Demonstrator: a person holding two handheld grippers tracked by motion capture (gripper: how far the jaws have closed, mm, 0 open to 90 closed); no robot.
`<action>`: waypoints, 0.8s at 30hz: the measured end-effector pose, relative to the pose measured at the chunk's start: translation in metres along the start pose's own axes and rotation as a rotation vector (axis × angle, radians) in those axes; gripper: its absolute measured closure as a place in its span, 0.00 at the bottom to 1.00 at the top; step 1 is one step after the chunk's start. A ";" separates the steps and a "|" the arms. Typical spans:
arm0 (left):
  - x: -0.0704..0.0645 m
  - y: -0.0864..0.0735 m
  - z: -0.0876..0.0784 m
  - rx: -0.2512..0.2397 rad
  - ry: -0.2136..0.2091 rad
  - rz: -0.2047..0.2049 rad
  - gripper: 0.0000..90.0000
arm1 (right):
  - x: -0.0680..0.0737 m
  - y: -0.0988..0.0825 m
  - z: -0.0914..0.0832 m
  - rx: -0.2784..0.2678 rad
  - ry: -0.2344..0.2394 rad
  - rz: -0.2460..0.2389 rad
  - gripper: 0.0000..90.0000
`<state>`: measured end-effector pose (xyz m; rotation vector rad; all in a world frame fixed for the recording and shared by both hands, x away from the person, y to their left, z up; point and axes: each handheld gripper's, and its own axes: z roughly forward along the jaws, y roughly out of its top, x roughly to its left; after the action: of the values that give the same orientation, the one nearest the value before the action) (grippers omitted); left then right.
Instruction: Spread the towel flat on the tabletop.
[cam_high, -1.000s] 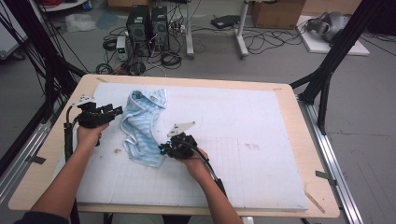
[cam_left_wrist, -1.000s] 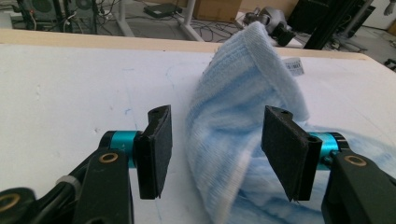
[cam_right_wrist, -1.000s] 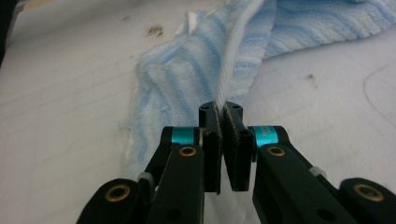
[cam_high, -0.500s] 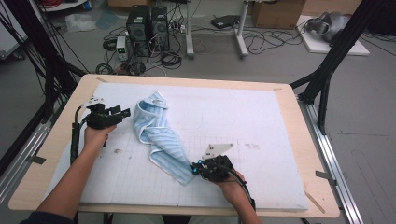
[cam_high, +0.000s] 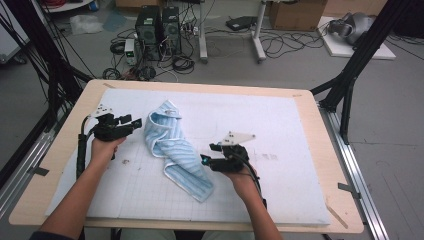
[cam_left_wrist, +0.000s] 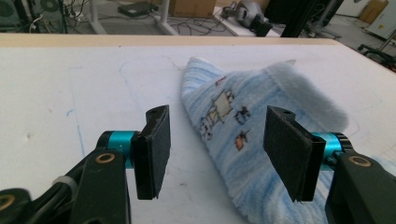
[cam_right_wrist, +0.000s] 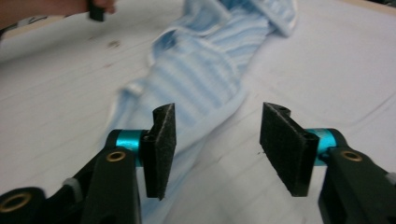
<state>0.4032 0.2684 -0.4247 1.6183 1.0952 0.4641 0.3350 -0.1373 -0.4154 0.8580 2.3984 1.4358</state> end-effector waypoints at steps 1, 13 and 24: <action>-0.001 0.000 0.000 0.001 -0.002 0.005 0.46 | -0.005 0.005 0.009 -0.001 0.000 0.006 0.49; -0.006 0.001 -0.001 0.014 -0.017 0.036 0.46 | -0.022 0.028 0.109 0.202 0.048 -0.001 0.65; -0.028 -0.009 0.011 0.067 -0.072 0.082 0.46 | -0.018 0.021 0.057 0.186 -0.063 -0.077 0.93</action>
<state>0.3934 0.2387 -0.4301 1.7307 1.0031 0.4229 0.3830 -0.0984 -0.4281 0.8275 2.5165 1.1547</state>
